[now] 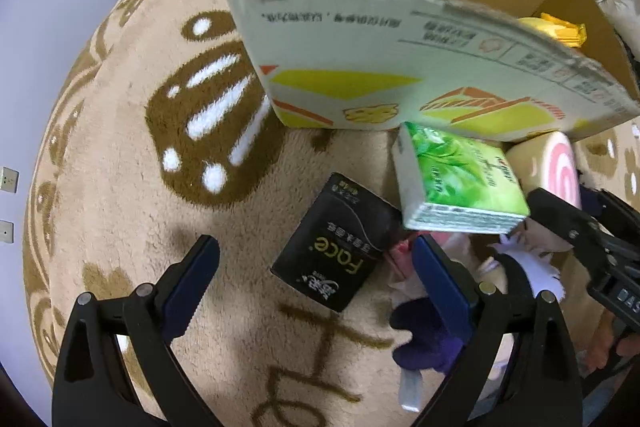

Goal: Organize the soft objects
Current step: 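Grasp and lift the black tissue pack with the left gripper while the right gripper lifts the fishcake cushion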

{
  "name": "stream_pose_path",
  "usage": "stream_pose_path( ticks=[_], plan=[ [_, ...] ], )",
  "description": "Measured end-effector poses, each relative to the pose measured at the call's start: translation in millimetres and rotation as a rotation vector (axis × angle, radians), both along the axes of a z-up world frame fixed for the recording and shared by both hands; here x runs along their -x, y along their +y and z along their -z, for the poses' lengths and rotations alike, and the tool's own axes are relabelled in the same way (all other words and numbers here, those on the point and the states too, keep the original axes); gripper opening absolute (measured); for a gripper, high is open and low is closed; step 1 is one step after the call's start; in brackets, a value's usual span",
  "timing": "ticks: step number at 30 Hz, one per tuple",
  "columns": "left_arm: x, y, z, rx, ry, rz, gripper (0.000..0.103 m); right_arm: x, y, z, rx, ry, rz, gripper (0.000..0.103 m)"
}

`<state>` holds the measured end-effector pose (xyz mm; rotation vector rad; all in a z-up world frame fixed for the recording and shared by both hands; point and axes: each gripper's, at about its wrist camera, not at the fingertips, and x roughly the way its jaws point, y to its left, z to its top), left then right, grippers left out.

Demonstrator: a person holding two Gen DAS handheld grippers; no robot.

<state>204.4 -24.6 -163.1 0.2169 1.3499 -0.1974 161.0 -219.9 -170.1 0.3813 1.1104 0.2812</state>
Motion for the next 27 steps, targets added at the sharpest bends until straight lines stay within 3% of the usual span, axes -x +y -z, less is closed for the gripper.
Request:
stream_pose_path(
  ticks=[3, 7, 9, 14, 18, 27],
  plan=[
    [-7.2, -5.3, 9.3, 0.015, -0.006, 0.002, 0.090, -0.5, 2.6, 0.6, 0.009, 0.002, -0.008, 0.052],
    [-14.1, -0.1, 17.6, 0.111, 0.022, -0.029, 0.069, -0.9, 6.3, -0.2, 0.028, -0.002, -0.020, 0.047],
    [-14.7, 4.1, 23.6, 0.114, 0.026, -0.043, 0.052, -0.6, 6.9, -0.8, 0.033, -0.003, -0.024, 0.044],
    [-9.2, 0.7, 30.0, 0.034, -0.003, 0.000, 0.050, 0.9, 5.6, -2.6, 0.039, -0.011, -0.022, 0.036],
    [-6.8, 6.2, 25.1, 0.049, -0.009, -0.034, 0.050, 6.0, 2.6, -8.2, 0.041, -0.031, -0.022, 0.033],
    [21.6, 35.6, -20.1, 0.074, -0.173, -0.101, 0.050, 26.5, -3.8, -37.1, 0.029, -0.134, -0.002, 0.030]
  ],
)
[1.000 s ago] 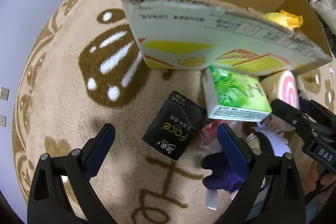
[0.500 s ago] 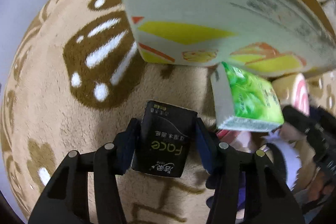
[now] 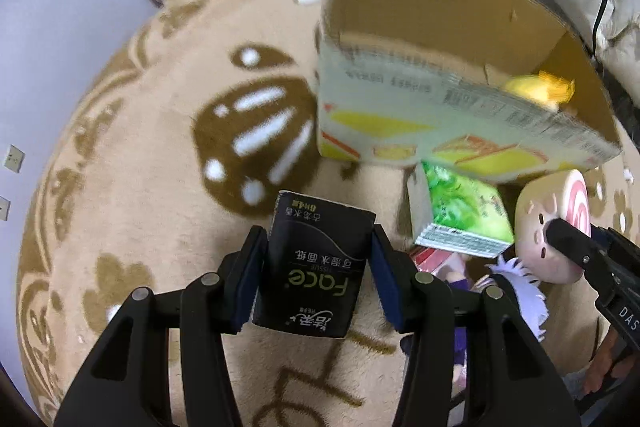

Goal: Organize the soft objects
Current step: 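Grasp and lift the black tissue pack with the left gripper while the right gripper lifts the fishcake cushion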

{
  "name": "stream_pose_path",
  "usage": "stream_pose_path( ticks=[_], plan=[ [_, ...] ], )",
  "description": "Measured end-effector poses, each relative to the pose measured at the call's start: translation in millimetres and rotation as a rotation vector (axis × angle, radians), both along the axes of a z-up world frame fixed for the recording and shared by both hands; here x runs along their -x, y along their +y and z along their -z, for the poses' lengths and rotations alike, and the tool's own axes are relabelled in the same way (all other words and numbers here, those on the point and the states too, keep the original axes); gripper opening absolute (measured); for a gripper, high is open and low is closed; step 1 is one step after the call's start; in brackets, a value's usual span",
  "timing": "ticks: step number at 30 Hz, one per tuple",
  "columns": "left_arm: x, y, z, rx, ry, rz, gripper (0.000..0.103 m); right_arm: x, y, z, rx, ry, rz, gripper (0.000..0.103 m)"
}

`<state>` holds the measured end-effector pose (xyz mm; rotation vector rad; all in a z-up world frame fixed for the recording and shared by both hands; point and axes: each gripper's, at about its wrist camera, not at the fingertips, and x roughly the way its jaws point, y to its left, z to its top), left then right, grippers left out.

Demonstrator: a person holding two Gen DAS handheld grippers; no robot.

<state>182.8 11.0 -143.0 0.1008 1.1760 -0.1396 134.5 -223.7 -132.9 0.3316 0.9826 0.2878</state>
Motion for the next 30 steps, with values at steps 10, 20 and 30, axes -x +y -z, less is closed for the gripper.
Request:
stream_pose_path(
  ticks=[10, 20, 30],
  plan=[
    [19.7, -3.8, -76.5, 0.065, -0.276, -0.008, 0.050, 28.0, 1.4, -51.1, 0.012, -0.242, 0.032, 0.030],
    [37.3, -16.9, -129.3, 0.059, -0.456, -0.009, 0.050, 37.3, -2.9, -92.1, 0.018, -0.400, 0.050, 0.030],
    [23.5, -33.0, -149.7, 0.056, -0.549, 0.022, 0.050, 24.1, -13.7, -103.7, 0.015, -0.452, 0.087, 0.030]
  ],
)
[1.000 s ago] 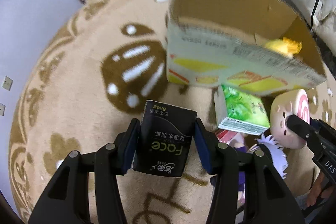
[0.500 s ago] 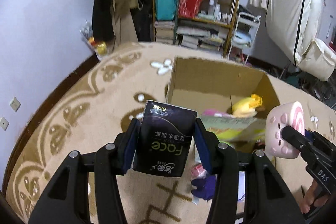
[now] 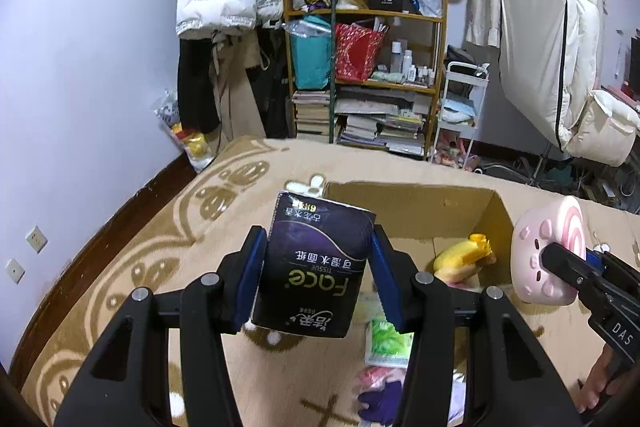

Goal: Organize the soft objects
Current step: 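Grasp and lift the black tissue pack with the left gripper while the right gripper lifts the fishcake cushion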

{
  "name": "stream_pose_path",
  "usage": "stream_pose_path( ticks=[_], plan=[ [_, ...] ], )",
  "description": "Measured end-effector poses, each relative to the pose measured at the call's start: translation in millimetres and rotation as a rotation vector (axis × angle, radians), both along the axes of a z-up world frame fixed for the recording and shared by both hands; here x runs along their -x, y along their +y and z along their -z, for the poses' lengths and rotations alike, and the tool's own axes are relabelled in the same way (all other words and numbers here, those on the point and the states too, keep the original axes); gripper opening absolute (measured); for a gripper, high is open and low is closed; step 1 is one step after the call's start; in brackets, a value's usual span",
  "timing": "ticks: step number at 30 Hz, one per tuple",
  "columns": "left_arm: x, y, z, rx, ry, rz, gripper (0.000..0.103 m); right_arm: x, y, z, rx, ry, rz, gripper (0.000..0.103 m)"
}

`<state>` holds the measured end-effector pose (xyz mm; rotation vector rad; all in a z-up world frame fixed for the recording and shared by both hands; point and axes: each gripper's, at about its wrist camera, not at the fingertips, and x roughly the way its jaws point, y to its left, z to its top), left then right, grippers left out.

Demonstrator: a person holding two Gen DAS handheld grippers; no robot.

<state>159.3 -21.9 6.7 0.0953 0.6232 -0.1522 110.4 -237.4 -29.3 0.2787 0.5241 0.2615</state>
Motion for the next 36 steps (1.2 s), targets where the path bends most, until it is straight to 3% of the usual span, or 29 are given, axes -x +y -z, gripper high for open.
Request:
stream_pose_path(
  ticks=[13, 36],
  plan=[
    [-24.2, -21.0, -1.6, -0.036, -0.029, 0.039, 0.050, -27.1, -3.9, -1.1, 0.000, -0.033, -0.003, 0.030],
    [-58.8, -37.5, 33.7, -0.021, 0.069, 0.081, 0.050, -58.6, -5.5, 35.1, -0.025, 0.062, -0.005, 0.034]
  ],
)
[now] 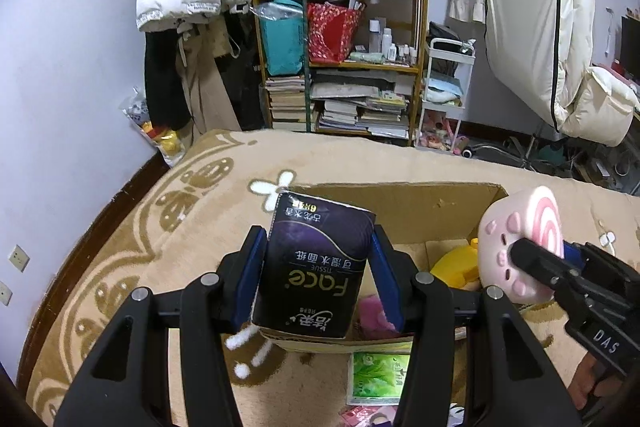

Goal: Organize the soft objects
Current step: 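Grasp and lift the black tissue pack with the left gripper while the right gripper lifts the fishcake cushion, then open both grippers over the box to drop the tissue pack and cushion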

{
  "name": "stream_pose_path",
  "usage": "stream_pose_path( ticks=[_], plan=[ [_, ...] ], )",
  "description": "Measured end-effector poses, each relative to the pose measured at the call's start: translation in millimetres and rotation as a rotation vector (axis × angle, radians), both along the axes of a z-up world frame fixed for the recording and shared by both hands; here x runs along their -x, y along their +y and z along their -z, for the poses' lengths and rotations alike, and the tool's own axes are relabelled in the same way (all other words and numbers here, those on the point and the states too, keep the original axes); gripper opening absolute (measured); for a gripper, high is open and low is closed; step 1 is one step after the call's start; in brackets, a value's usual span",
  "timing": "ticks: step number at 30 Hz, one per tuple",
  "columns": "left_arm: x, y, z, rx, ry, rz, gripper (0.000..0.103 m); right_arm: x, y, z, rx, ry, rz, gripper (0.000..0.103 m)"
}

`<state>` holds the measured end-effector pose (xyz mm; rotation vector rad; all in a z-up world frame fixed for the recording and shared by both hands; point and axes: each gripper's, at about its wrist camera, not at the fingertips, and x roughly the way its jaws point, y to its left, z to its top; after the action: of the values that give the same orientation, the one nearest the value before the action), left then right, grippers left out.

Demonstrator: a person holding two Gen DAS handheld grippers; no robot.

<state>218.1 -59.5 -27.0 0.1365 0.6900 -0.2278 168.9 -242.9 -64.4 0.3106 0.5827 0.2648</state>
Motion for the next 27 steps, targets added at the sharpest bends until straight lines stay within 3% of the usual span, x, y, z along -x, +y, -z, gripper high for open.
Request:
stream_pose_path(
  ticks=[13, 22, 24, 26, 27],
  plan=[
    [-7.5, -10.8, 21.3, -0.034, 0.072, 0.022, 0.051, -4.0, 0.0, 12.4, 0.000, 0.045, -0.008, 0.042],
    [-5.8, -10.7, 25.5, -0.070, 0.090, 0.012, 0.066, -6.1, -1.5, 16.2, -0.004, 0.068, -0.001, 0.047],
    [-3.8, -10.2, 25.3, -0.082, 0.085, 0.008, 0.070, -6.8, -2.3, 17.6, -0.013, 0.074, -0.002, 0.049],
    [-1.8, -9.4, 24.5, -0.090, 0.083, 0.000, 0.077, -5.8, -3.7, 17.1, -0.015, 0.068, 0.006, 0.066],
    [-0.9, -9.1, 23.7, -0.093, 0.081, -0.002, 0.077, -5.0, -4.6, 16.5, -0.017, 0.063, 0.008, 0.067]
  ],
)
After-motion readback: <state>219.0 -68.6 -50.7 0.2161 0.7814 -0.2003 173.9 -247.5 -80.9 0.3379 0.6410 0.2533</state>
